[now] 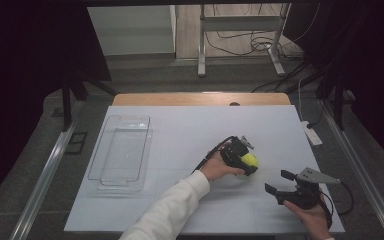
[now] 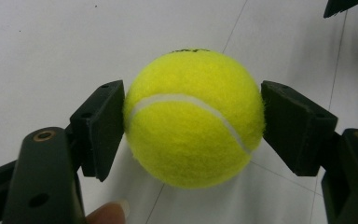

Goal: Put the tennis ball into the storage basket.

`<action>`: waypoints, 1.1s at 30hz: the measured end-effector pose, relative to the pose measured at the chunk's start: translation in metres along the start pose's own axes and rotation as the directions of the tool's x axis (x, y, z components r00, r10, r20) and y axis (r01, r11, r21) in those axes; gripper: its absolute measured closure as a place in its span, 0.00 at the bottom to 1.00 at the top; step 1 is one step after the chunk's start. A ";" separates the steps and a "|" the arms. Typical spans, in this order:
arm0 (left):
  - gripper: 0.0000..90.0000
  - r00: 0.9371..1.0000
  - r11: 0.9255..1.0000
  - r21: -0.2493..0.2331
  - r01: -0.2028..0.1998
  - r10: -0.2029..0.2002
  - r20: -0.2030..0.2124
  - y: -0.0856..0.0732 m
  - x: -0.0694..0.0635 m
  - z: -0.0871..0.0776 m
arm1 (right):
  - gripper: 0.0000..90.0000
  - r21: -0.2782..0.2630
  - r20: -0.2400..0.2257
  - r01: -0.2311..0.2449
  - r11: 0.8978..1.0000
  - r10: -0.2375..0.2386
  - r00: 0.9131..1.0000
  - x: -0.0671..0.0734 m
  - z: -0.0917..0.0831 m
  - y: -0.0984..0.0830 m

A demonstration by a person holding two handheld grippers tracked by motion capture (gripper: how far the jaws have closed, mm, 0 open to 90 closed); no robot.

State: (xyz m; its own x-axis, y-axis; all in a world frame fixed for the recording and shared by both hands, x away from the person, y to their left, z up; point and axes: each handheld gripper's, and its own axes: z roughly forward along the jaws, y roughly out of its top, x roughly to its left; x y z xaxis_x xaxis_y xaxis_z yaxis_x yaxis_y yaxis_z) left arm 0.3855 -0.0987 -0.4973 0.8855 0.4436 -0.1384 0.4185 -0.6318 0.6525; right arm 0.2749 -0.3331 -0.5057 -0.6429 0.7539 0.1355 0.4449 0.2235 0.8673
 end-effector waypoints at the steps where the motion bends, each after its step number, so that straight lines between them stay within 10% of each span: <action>1: 0.29 1.000 1.000 0.001 -0.004 0.004 -0.007 0.000 0.000 -0.001 | 0.14 -0.002 -0.001 -0.001 1.000 0.001 1.000 0.000 0.000 0.000; 33: 0.29 0.996 0.996 -0.083 -0.033 0.026 -0.084 0.000 0.003 -0.040 | 0.14 -0.006 -0.001 0.002 1.000 -0.002 1.000 0.000 0.000 0.000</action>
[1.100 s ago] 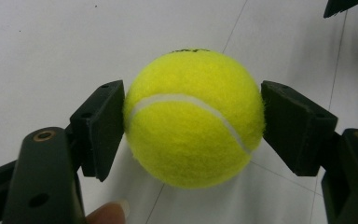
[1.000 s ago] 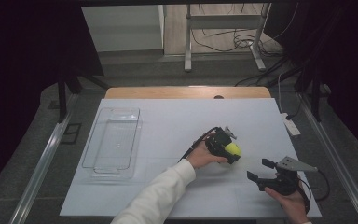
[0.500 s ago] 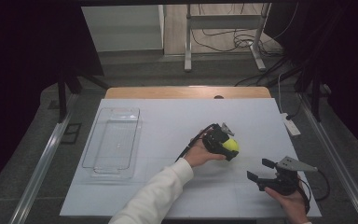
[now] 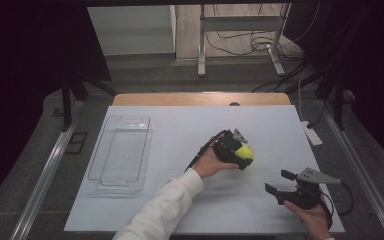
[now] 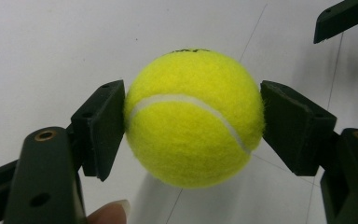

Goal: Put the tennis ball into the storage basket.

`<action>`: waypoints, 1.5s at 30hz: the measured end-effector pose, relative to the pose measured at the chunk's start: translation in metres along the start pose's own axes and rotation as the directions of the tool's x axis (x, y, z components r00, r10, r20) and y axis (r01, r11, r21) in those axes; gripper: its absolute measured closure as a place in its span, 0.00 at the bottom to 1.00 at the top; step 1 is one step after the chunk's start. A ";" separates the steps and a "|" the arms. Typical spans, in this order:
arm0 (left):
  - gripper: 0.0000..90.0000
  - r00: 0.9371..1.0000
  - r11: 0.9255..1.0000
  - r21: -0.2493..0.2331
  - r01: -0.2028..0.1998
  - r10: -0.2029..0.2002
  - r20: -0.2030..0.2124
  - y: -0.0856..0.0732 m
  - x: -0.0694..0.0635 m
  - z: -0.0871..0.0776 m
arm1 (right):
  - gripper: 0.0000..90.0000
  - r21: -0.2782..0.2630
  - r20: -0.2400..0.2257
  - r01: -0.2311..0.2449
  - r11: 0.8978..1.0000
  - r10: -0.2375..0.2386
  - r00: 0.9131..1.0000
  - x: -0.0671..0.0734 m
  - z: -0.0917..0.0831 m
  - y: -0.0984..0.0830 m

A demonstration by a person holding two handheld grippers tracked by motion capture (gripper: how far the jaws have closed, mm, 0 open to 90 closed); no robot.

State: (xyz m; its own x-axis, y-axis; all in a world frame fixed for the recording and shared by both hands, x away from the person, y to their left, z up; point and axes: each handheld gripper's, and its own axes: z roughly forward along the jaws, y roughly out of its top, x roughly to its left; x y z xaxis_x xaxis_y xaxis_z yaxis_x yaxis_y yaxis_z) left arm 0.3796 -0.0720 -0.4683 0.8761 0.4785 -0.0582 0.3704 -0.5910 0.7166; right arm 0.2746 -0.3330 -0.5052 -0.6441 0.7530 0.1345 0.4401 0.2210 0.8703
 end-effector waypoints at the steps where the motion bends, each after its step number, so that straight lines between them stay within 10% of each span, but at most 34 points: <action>1: 0.29 1.000 1.000 -0.003 -0.001 0.001 -0.002 0.000 0.000 -0.001 | 0.14 0.000 -0.001 0.000 1.000 0.000 1.000 0.000 0.000 0.000; 45: 0.29 0.999 0.996 -0.090 0.012 -0.016 -0.046 -0.007 0.010 -0.046 | 0.14 -0.003 -0.002 0.002 1.000 -0.002 1.000 0.002 0.001 0.001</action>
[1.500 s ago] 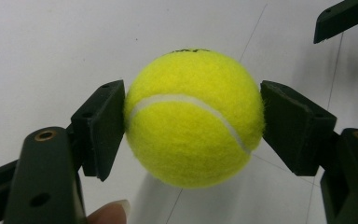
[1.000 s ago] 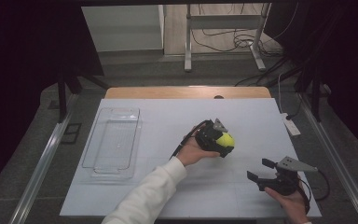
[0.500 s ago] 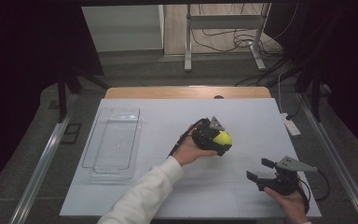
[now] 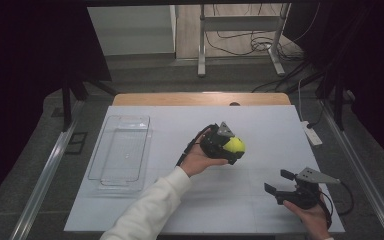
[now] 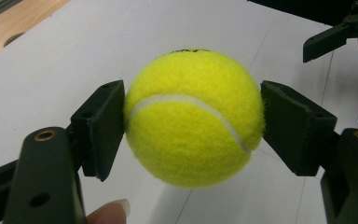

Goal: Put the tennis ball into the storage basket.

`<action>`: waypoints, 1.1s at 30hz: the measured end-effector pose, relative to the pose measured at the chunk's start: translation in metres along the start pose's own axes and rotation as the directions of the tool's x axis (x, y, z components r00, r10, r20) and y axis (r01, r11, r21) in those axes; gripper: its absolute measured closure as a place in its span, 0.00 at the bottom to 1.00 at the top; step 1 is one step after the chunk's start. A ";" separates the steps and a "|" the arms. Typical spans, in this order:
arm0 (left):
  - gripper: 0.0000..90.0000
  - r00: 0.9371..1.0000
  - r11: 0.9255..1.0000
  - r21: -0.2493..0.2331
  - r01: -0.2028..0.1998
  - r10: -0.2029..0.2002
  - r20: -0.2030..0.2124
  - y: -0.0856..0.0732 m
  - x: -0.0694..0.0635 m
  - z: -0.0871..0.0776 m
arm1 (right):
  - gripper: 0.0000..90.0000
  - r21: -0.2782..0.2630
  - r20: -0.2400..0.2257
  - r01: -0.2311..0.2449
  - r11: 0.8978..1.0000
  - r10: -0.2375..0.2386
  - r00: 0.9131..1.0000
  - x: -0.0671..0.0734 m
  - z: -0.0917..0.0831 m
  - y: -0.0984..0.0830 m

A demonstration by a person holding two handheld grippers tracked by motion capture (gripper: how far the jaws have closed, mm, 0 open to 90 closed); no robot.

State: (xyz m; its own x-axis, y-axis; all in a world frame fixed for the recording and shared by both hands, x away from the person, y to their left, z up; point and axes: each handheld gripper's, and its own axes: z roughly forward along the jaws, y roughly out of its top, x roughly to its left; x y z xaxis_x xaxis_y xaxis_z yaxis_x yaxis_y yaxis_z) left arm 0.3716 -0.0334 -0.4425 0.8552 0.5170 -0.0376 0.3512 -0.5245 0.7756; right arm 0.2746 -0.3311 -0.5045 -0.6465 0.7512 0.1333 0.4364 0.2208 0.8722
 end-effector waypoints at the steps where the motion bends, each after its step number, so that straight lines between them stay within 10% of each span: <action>1: 0.29 1.000 1.000 -0.001 0.000 0.000 0.001 0.000 0.001 -0.001 | 0.14 0.000 0.000 0.000 1.000 0.000 1.000 0.000 0.000 0.000; 33: 0.29 0.999 0.996 -0.080 0.048 -0.048 -0.002 -0.014 0.015 -0.031 | 0.14 0.002 0.003 0.001 1.000 -0.001 1.000 0.000 0.000 -0.001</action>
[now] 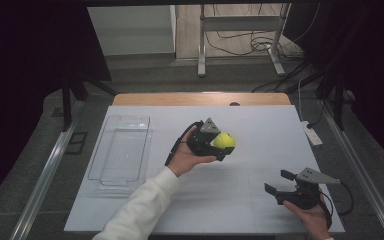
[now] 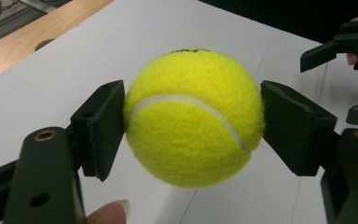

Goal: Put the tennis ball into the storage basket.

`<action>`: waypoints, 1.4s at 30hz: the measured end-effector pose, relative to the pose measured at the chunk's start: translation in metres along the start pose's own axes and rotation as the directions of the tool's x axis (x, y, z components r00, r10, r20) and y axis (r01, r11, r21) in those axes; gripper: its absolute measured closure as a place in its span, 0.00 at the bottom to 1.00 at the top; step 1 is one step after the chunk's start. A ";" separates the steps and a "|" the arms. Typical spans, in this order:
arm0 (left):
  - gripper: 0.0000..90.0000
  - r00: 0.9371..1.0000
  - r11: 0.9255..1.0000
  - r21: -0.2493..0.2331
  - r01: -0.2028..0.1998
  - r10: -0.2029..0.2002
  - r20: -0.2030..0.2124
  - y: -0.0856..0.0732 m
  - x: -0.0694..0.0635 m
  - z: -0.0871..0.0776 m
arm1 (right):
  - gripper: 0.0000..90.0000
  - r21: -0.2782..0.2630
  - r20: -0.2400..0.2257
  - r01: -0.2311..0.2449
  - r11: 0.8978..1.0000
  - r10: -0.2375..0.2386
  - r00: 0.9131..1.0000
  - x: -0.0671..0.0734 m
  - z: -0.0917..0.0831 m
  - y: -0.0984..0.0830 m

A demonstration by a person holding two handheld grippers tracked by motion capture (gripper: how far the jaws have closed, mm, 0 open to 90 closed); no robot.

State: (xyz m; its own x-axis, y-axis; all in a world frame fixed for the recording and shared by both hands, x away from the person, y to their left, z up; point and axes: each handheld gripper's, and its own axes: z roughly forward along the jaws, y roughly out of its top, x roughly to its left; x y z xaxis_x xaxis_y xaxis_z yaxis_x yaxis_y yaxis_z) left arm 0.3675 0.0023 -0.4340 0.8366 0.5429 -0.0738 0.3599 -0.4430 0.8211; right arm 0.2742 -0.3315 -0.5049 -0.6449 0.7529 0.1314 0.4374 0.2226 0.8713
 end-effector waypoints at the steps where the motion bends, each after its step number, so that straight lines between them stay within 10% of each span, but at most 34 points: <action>1: 0.29 1.000 1.000 -0.004 0.004 -0.004 0.001 0.000 0.000 -0.001 | 0.14 0.000 0.000 0.000 1.000 0.000 1.000 0.000 0.000 0.000; 42: 0.29 0.998 0.996 -0.078 0.046 -0.050 -0.041 -0.015 0.011 -0.043 | 0.14 0.000 0.005 -0.003 1.000 0.003 1.000 0.000 0.000 0.000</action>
State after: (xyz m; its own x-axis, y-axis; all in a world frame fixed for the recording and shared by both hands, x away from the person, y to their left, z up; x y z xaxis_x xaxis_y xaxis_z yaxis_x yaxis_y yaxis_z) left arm 0.3540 0.0455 -0.4228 0.8001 0.5928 -0.0912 0.3650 -0.3606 0.8583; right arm 0.2743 -0.3316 -0.5051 -0.6404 0.7566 0.1321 0.4393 0.2197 0.8710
